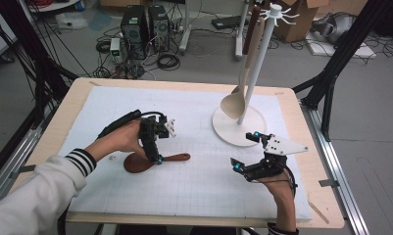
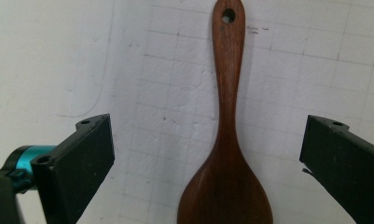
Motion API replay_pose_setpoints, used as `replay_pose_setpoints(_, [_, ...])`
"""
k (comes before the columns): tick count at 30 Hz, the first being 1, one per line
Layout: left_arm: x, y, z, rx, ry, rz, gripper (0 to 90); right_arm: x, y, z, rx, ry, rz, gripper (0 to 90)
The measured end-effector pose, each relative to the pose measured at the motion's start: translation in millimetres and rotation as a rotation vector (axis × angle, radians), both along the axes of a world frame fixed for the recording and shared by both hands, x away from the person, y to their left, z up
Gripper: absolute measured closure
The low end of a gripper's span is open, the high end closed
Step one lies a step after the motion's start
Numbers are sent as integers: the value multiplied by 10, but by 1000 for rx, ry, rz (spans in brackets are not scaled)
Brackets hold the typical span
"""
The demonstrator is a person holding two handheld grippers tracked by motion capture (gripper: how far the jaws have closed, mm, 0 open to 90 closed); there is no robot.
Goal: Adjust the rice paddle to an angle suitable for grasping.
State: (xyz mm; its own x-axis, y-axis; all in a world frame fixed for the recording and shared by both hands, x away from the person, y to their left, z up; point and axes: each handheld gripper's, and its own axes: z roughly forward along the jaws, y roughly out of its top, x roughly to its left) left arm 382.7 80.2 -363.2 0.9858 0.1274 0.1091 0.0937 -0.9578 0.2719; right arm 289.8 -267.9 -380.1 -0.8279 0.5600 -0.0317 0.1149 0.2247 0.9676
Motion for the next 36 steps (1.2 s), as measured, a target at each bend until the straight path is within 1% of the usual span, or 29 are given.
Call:
replay_pose_setpoints(1, [-3, -11, -20, 1, 5, 12, 35, 1, 0, 0, -3, -1, -1, 3])
replay_pose_setpoints(2, [4, -23, -31, 12, 3, 9, 41, 2, 1, -1, -3, -2, -1, 3])
replay_pose_setpoints(3, [5, -31, -50, 15, 12, 14, 76, 1, 0, 0, -2, -2, 0, 3])
replay_pose_setpoints(4, [13, -40, -63, 27, 13, 12, 127, 4, -5, 2, 0, -9, 2, 3])
replay_pose_setpoints(5, [11, -47, -84, 34, 20, 19, 156, 1, -8, 3, 3, -6, 2, 3])
replay_pose_setpoints(7, [19, -63, -109, 49, 34, 8, 165, -2, -18, 6, 7, -5, 0, 3])
replay_pose_setpoints(8, [17, -72, -123, 53, 29, 7, 175, -3, -20, 6, 10, -5, -1, 3])
replay_pose_setpoints(10, [12, -91, -148, 58, 31, 10, 187, -8, -25, 9, 14, -5, -2, 3])
replay_pose_setpoints(11, [18, -101, -156, 65, 35, -1, 195, -7, -26, 9, 14, -6, -1, 3])
replay_pose_setpoints(13, [13, -117, -176, 75, 38, -5, 236, -5, -25, 8, 13, -7, -2, 3])
replay_pose_setpoints(14, [14, -124, -182, 81, 45, -16, 245, -8, -22, 7, 10, 1, -3, 3])
replay_pose_setpoints(15, [12, -127, -192, 82, 52, -24, 260, -4, -19, 6, 11, -3, 0, 3])
replay_pose_setpoints(18, [17, -141, -219, 100, 63, -22, 281, -1, -16, 5, 8, -5, 0, 3])
replay_pose_setpoints(22, [28, -156, -252, 113, 79, -18, 326, -1, -15, 4, 6, -4, 0, 3])
replay_pose_setpoints(24, [29, -163, -278, 117, 80, -8, 348, 1, -16, 4, 7, -3, 2, 3])
replay_pose_setpoints(25, [34, -167, -282, 124, 86, -11, 359, -1, -16, 3, 6, 0, 1, 3])
replay_pose_setpoints(26, [33, -173, -286, 131, 89, -10, 373, 6, -17, 2, 6, -8, 0, 4])
replay_pose_setpoints(28, [31, -183, -299, 132, 106, -18, 406, 5, -15, 0, 8, -2, 3, 3])
replay_pose_setpoints(29, [27, -190, -306, 135, 108, -17, 431, 6, -15, -1, 6, -3, 3, 3])
replay_pose_setpoints(30, [29, -200, -309, 145, 106, -18, 437, 6, -14, -1, 6, -3, 3, 3])
replay_pose_setpoints(32, [27, -211, -322, 151, 109, -15, 464, 6, -13, -1, 7, -2, 4, 3])
replay_pose_setpoints(33, [30, -217, -331, 149, 101, -16, 480, 3, -13, 0, 7, 0, 3, 3])
replay_pose_setpoints(36, [33, -234, -345, 162, 102, -13, 499, 2, -16, 0, 8, 0, 4, 3])
